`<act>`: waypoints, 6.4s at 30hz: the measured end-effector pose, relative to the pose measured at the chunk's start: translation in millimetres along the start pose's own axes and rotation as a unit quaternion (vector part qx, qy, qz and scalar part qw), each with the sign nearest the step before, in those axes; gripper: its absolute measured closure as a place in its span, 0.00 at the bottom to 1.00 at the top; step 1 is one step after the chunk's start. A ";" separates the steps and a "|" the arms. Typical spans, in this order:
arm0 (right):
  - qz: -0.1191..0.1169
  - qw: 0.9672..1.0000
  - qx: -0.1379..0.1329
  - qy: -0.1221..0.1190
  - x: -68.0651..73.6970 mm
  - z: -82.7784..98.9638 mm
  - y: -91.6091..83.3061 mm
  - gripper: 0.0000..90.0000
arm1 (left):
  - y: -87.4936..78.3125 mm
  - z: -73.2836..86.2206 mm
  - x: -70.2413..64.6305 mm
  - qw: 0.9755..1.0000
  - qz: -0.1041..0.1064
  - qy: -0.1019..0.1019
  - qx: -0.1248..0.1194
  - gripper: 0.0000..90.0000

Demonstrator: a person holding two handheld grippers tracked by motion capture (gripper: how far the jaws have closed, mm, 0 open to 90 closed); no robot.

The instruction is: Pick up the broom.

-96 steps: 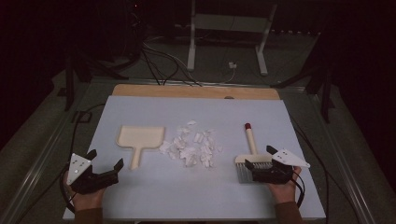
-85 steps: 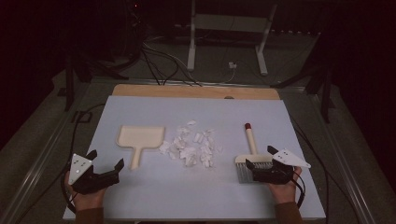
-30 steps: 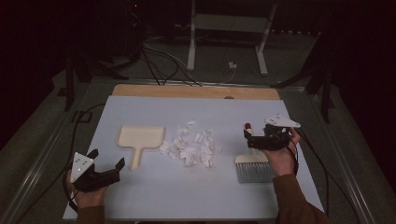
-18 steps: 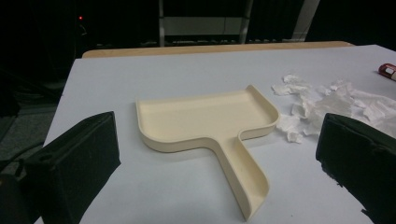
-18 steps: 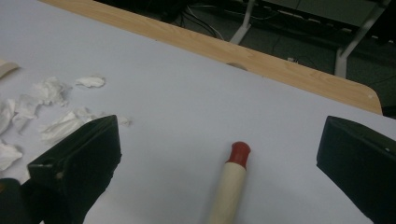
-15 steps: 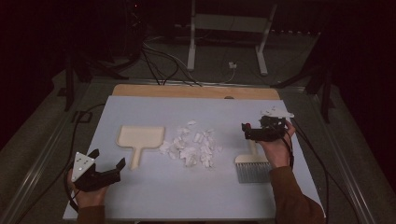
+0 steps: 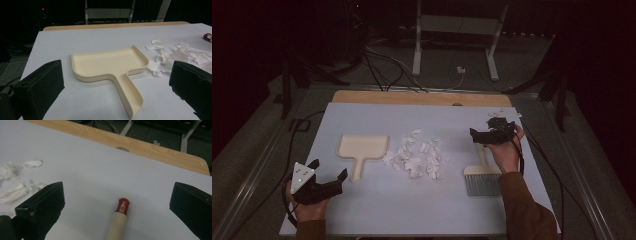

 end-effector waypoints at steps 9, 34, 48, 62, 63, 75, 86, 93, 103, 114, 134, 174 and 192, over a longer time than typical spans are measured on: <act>-0.015 0.999 0.026 0.017 -1.8 4.1 17.9 0.00 | 0.5 -0.2 0.5 1.000 -0.001 -0.004 0.000 0.01; -0.040 0.992 0.104 0.067 -1.9 34.6 50.1 0.15 | 1.2 0.5 0.0 1.000 0.000 -0.004 0.002 0.01; -0.014 0.985 0.157 0.078 3.0 50.8 62.0 0.57 | 1.4 0.8 1.0 1.000 -0.003 -0.005 0.005 0.01; 0.005 0.979 0.183 0.090 6.7 55.4 69.5 0.74 | 1.6 0.9 2.1 1.000 -0.007 -0.009 0.006 0.01; 0.007 0.978 0.187 0.088 7.0 55.1 69.7 0.73 | 1.5 0.8 2.0 1.000 -0.006 -0.009 0.005 0.01; 0.013 0.979 0.182 0.088 11.4 51.7 66.0 0.76 | 2.9 1.8 2.0 1.000 -0.009 -0.009 0.010 0.01; 0.012 0.991 0.104 0.080 13.1 29.5 34.0 0.76 | 2.7 0.8 -2.1 1.000 -0.010 -0.029 0.001 0.01; 0.009 0.997 0.034 0.069 20.1 12.0 -0.9 0.76 | 10.9 0.8 -34.7 1.000 0.017 -0.006 0.008 0.01; 0.004 0.999 -0.016 0.048 40.1 -3.6 -27.5 0.77 | 34.6 18.3 -105.8 0.995 0.085 0.028 0.053 0.01; -0.013 0.997 -0.070 0.027 70.0 -30.1 -51.6 0.77 | 58.9 37.1 -178.6 0.980 0.163 0.037 0.110 0.06; -0.058 0.992 -0.106 0.027 105.4 -49.2 -74.4 0.77 | 98.5 54.2 -256.7 0.956 0.229 0.050 0.178 0.17; -0.164 0.983 -0.087 -0.008 116.4 -39.1 -66.9 0.00 | 100.4 58.5 -257.7 0.922 0.292 0.014 0.252 0.77; -0.267 0.959 -0.087 -0.031 123.1 -9.8 -61.0 0.00 | 81.6 50.1 -236.0 0.906 0.323 0.070 0.263 0.77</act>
Point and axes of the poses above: each handheld gripper's, and its own axes: y roughly forward along the jaws, z roughly out of its underside, x roughly to its left, the point moved 7 cm from there along y, roughly forward along the jaws, and after that the axes turned 14 degrees about -y, right-handed, at the moved point
